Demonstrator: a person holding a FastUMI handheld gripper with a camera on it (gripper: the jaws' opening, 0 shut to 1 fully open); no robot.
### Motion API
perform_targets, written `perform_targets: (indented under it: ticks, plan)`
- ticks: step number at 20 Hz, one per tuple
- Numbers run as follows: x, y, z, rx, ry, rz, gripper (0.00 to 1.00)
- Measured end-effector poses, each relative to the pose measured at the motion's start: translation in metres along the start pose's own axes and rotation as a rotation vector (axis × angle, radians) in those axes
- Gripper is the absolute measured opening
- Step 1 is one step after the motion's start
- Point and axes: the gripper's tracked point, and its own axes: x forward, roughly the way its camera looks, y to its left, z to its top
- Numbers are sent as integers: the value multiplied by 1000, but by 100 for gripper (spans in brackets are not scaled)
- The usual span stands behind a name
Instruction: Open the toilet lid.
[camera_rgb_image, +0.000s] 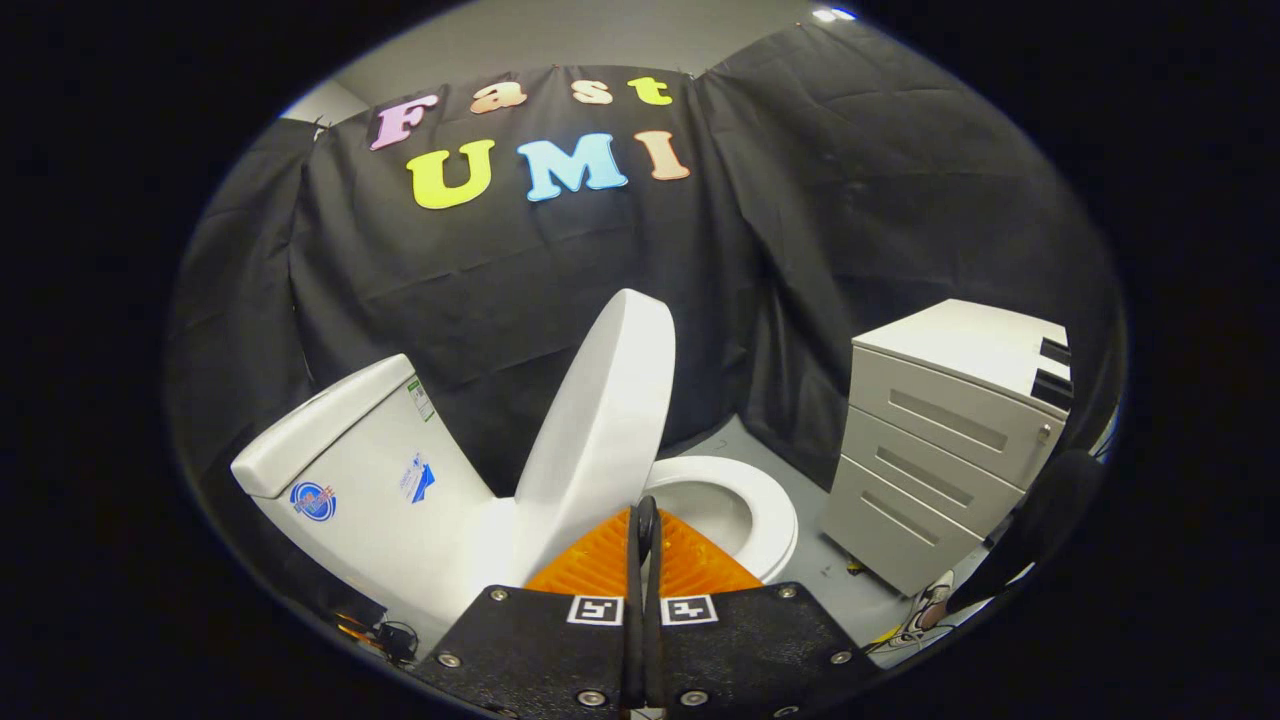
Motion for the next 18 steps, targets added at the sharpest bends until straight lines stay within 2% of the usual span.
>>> perform_targets:
  ticks: [8, 12, 18]
  plan:
    - [-17, 42, 17, -151, -11, 0, 0]
    - [-22, 69, 24, -205, -21, 23, 0]
    - [-34, 115, 30, -371, -42, 69, 0]
